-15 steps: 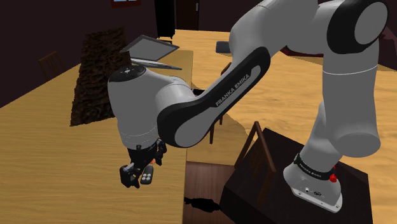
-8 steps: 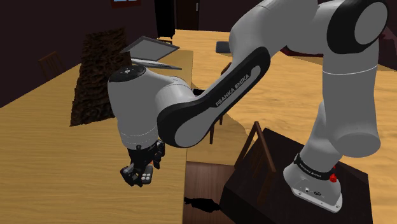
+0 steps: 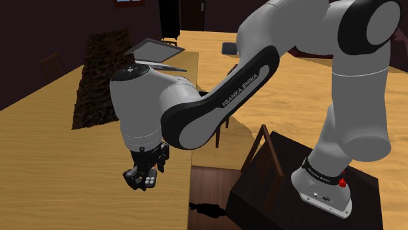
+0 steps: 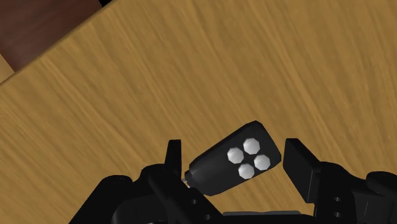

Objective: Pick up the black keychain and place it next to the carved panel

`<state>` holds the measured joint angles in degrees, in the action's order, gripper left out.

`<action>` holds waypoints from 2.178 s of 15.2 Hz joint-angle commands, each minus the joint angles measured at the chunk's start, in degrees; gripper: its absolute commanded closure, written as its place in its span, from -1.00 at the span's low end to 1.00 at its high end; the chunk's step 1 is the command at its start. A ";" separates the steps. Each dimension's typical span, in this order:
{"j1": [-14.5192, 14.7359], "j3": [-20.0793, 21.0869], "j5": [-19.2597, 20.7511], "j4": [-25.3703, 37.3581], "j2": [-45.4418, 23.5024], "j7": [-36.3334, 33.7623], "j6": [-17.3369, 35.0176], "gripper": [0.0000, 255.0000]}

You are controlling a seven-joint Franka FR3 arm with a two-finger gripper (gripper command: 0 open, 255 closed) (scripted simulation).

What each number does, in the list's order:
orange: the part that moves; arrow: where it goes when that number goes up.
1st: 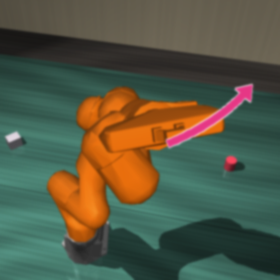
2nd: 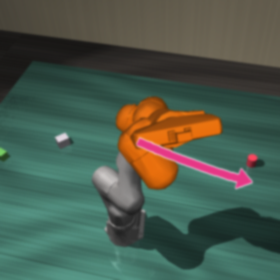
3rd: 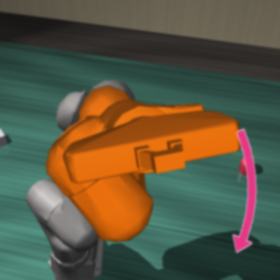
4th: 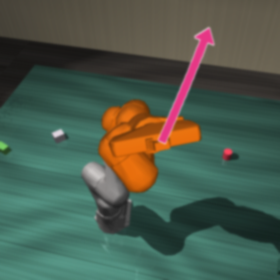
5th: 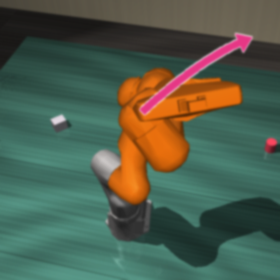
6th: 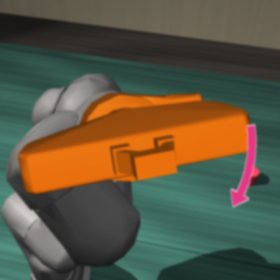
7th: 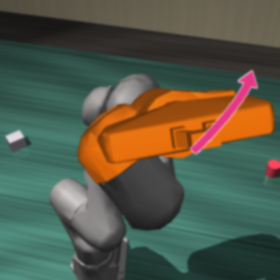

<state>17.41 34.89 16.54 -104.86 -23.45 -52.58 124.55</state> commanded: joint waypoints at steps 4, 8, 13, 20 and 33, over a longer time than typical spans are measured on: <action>-0.51 0.74 -1.43 1.46 1.80 0.93 -2.94 1.00; -0.83 1.26 -2.50 2.90 3.14 1.63 -5.46 1.00; -1.12 1.77 -3.67 5.03 4.58 2.40 -8.73 1.00; -1.30 2.30 -4.92 8.62 6.09 3.27 -13.50 1.00; -8.37 -1.00 -5.90 13.19 5.47 14.63 -16.81 1.00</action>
<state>9.90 34.28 10.74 -92.03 -17.90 -39.34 107.95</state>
